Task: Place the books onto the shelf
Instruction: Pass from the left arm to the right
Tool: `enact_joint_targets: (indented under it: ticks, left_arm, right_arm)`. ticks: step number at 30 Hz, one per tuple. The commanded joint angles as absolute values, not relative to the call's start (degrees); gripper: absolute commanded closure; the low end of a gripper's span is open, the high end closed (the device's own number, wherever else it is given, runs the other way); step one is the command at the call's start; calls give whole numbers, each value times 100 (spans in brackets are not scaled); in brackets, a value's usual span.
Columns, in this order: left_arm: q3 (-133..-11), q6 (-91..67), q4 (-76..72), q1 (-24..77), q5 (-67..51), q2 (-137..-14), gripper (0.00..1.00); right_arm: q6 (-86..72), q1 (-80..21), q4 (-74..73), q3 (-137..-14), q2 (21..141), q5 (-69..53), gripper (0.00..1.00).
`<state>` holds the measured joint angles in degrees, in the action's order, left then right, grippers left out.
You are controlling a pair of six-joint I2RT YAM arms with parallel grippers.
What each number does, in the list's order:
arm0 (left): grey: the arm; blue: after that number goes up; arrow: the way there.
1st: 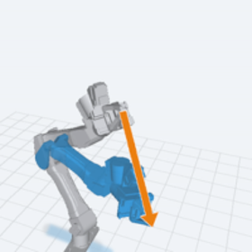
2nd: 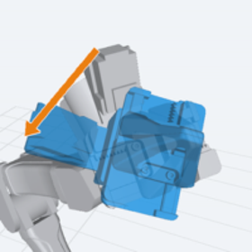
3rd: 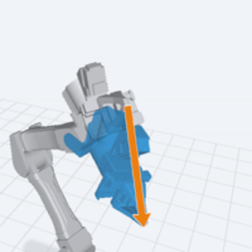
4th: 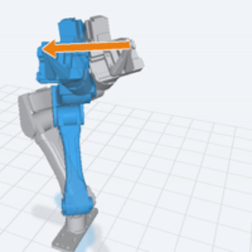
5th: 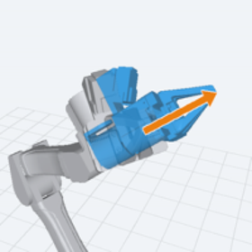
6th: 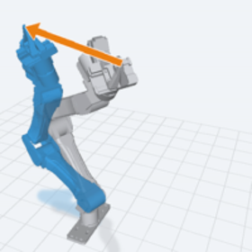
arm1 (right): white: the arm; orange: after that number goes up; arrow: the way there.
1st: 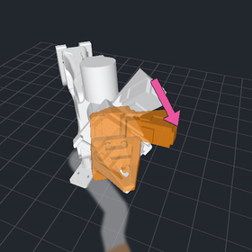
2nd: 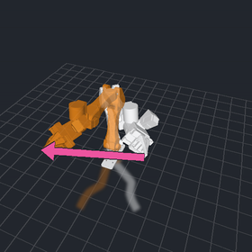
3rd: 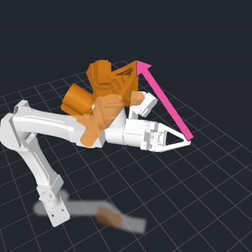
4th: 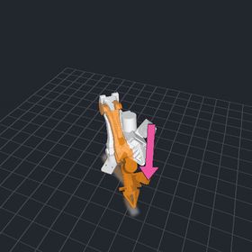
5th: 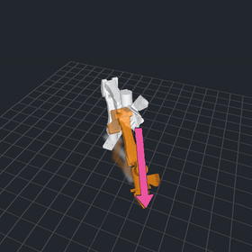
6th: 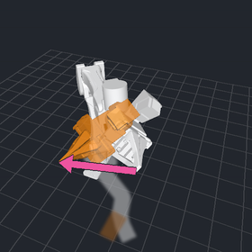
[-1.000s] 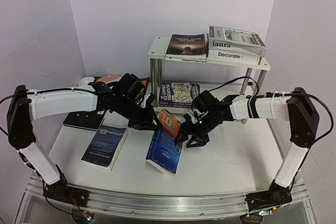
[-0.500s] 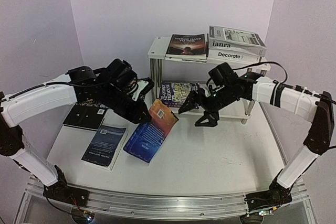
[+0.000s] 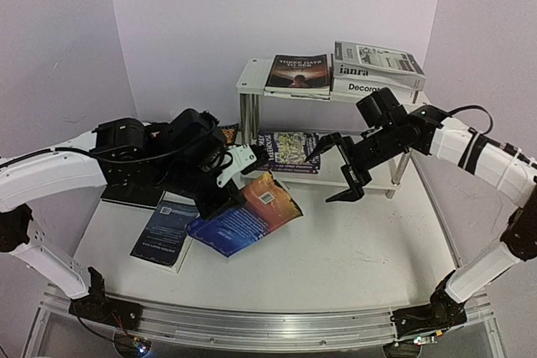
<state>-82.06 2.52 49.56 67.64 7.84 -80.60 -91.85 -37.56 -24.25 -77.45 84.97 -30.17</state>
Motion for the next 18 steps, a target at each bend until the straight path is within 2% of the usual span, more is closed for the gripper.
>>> enact_joint_targets:
  ticks: [1, 8, 18]
  left_arm:
    - [-8561, 853, 4087, 6945, 2140, -8043, 100]
    - [-8499, 1306, 3640, 7075, 2358, -8167, 100]
    - [-8585, 1520, 3232, 7068, 2240, -8331, 100]
  right_arm:
    - [-10722, -3757, -2636, -7503, 8045, -3202, 2]
    - [-11542, -3775, -2633, -7331, 7684, -2849, 3]
    - [-12426, -4071, -1267, -7072, 7846, -2325, 6]
